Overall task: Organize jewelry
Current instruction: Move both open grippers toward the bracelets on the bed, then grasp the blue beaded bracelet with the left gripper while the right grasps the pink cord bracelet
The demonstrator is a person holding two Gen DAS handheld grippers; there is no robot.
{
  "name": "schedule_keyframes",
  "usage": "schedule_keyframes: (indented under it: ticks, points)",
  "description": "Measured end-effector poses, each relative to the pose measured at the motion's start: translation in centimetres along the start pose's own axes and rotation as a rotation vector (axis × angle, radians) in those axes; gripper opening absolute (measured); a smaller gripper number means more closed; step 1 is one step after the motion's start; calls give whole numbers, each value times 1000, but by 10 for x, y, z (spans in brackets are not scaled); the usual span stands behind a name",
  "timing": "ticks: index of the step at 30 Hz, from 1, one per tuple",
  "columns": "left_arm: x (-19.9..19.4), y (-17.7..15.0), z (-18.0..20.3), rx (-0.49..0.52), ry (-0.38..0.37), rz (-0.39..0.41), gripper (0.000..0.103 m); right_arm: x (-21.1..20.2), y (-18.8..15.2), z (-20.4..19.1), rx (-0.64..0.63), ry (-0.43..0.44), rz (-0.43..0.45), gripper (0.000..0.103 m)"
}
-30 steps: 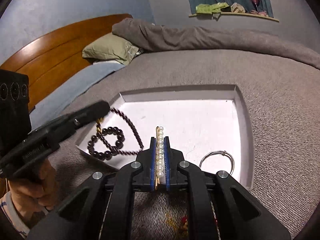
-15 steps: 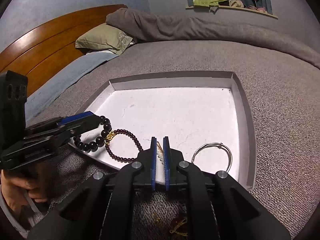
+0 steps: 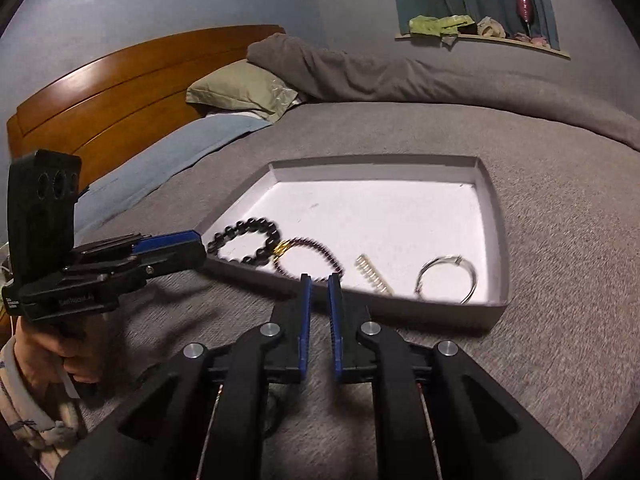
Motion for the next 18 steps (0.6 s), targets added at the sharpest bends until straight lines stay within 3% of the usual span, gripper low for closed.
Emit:
schedule_keyframes:
  ticks: [2,12,18]
  points:
    - [-5,-6,1,14,-3,-5,40,-1,-8,-5,-1,3,-12,18]
    - [-38,-50,0,68,-24,-27,40,-19,-46,-30,11,25,-41,20]
    - [-54,-74,6,101,-19,-37,40,-23,-60,-36,18,29,-51,27]
Point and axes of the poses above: each gripper's, at about its wrist camera, not at the fingertips, and x roughly the way its jaws point, z to its right, y to its top, the point moved 4 cm from there along x, roughly the way its jaws point, and after that the axes turned 14 degrees about y, right-handed, at the moved point
